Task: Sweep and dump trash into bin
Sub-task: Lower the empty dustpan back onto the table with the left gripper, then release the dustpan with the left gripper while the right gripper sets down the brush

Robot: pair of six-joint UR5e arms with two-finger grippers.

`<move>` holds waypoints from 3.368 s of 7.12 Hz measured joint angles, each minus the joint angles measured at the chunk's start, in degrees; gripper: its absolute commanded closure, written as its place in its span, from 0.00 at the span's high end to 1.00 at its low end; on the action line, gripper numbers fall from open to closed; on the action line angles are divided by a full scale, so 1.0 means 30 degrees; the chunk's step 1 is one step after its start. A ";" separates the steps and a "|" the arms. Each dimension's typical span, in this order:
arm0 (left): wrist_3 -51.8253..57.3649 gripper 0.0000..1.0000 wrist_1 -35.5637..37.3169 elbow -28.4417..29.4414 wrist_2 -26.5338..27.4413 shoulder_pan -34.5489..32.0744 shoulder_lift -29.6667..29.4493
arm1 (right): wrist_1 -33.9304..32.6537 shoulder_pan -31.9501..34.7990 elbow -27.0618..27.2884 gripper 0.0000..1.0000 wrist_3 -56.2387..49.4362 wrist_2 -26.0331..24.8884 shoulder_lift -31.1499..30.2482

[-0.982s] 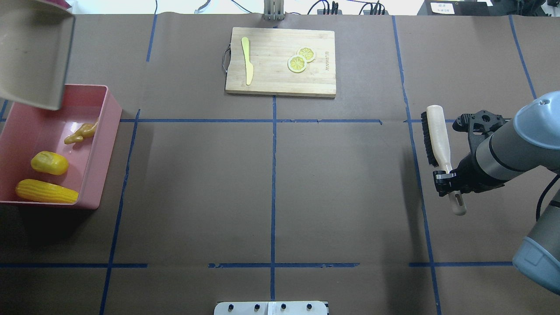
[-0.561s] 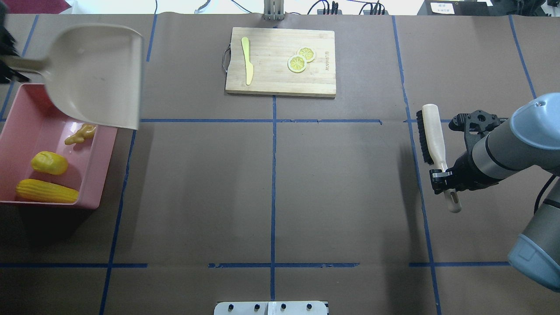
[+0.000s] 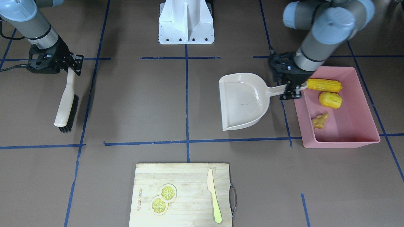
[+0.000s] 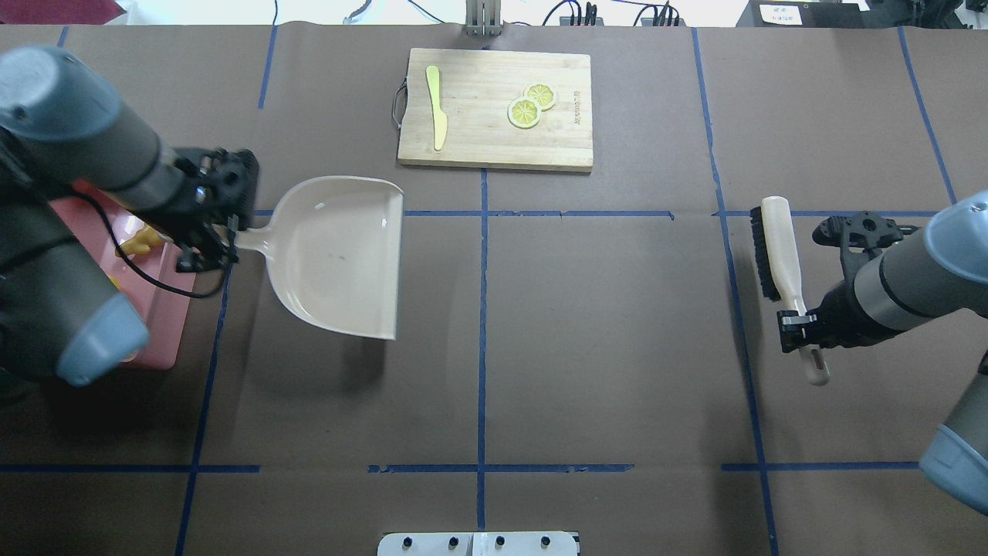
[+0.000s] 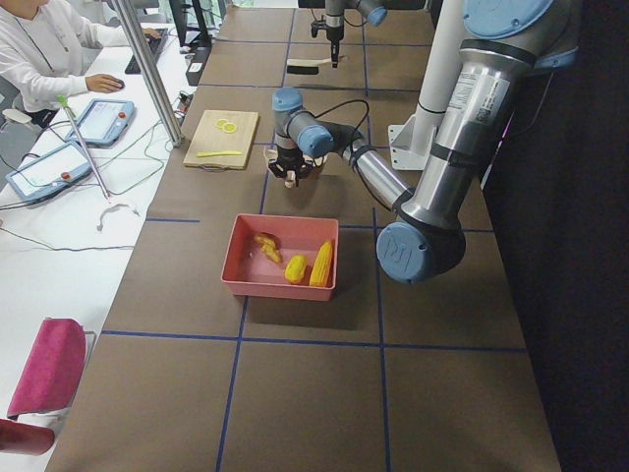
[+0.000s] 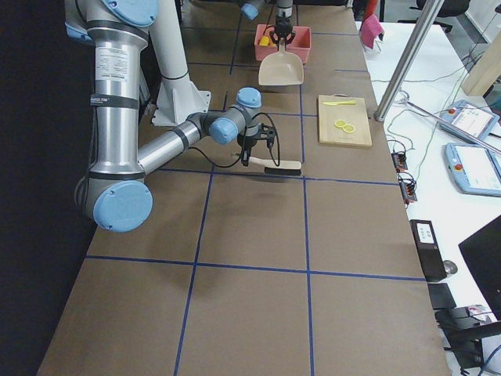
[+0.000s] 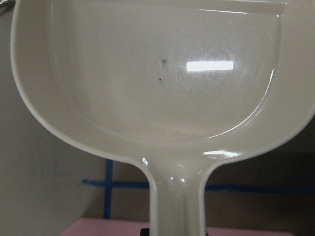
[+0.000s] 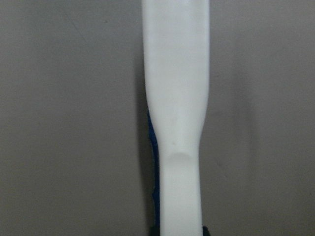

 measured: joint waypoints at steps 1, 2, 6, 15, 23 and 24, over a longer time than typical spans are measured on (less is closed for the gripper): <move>-0.1401 0.08 -0.0006 0.0079 0.0354 0.1402 -0.0374 | 0.1101 0.0005 -0.0022 0.01 0.0163 0.0049 -0.0913; -0.2399 0.08 -0.0009 0.0165 0.0709 0.2443 -0.0597 | 0.1817 0.0017 -0.0058 0.01 0.0186 0.0067 -0.1587; -0.3050 0.22 -0.0090 0.0896 0.1501 0.3911 -0.1292 | 0.2472 0.0029 -0.0141 0.02 0.0092 0.0058 -0.2433; -0.2367 1.00 -0.0275 0.0753 0.3711 0.3574 -0.1616 | 0.4490 0.0026 -0.1378 0.03 0.0073 0.0035 -0.2880; -0.2656 1.00 -0.0360 0.0083 0.3620 0.2871 -0.1428 | 0.9489 0.0097 -0.3975 1.00 0.0154 0.1544 -0.4558; -0.2672 1.00 -0.0362 0.0047 0.3619 0.2869 -0.1428 | 0.9528 0.0122 -0.3986 1.00 0.0163 0.1524 -0.4536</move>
